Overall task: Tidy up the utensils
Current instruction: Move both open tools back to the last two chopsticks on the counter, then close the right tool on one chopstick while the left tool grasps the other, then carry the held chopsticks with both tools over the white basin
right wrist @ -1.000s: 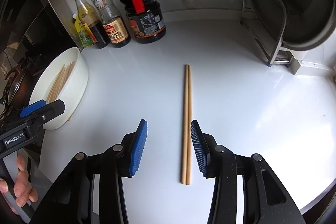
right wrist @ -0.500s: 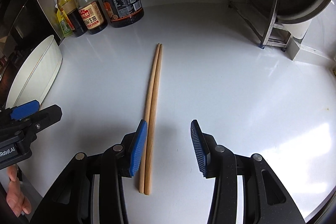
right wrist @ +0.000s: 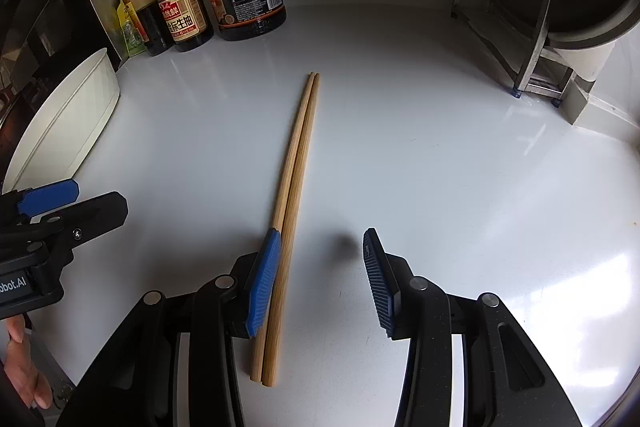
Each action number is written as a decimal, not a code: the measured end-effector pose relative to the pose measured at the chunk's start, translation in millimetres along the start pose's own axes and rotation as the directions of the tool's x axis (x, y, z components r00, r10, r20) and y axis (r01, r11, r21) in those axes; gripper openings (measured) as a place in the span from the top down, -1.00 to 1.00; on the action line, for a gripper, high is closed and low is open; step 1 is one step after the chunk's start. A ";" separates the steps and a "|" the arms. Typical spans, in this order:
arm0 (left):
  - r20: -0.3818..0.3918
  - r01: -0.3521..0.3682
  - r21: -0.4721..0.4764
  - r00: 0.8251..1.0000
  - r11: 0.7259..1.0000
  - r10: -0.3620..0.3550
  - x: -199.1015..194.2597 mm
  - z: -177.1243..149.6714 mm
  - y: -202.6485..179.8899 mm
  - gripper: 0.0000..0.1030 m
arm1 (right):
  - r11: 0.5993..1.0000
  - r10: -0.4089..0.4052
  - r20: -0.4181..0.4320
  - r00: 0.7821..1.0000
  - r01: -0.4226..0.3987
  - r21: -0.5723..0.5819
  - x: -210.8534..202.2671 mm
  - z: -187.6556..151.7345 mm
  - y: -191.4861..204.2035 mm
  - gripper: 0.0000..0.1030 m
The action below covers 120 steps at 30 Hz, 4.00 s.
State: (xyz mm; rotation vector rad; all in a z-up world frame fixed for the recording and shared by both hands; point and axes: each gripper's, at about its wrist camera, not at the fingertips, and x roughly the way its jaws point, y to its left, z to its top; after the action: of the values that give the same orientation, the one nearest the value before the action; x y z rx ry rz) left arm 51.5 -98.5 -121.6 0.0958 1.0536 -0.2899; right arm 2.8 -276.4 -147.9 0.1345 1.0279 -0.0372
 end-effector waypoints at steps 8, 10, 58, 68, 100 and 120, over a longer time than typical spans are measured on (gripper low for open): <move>-0.002 -0.006 -0.006 1.000 1.000 0.006 3.4 -2.1 0.4 -0.60 | 0.999 -0.019 0.007 1.000 0.019 -0.037 3.0 -0.5 4.0 0.20; -0.004 -0.009 -0.006 1.000 1.000 0.009 5.3 -2.3 -0.4 -0.60 | 0.999 -0.015 0.006 1.000 0.016 -0.042 4.5 0.3 4.4 0.20; -0.018 0.031 0.056 0.999 0.998 -0.030 52.9 4.3 -80.7 -0.60 | 0.998 -0.059 0.034 0.998 0.058 0.019 -9.5 -9.1 -62.2 0.78; -0.017 0.002 0.079 1.000 0.997 -0.001 58.9 4.3 -87.2 -0.61 | 0.996 -0.091 0.043 0.995 0.090 0.010 -6.3 -4.9 -63.7 0.52; 0.022 0.073 0.075 0.997 0.994 -0.075 -10.0 27.9 -25.8 0.86 | 0.999 0.028 0.066 0.997 -0.030 0.034 -31.4 28.5 -2.7 0.88; 0.112 -0.098 -0.206 0.986 0.974 0.123 -77.2 53.8 227.2 0.86 | 0.923 0.354 0.028 0.935 -0.345 -0.171 -12.5 140.9 248.3 0.88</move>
State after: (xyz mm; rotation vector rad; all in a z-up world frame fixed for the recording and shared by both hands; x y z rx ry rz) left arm 125.0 122.2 -41.7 -0.0444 0.9449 -0.0862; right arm 139.5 -48.8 -42.0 0.1651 0.9321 0.3672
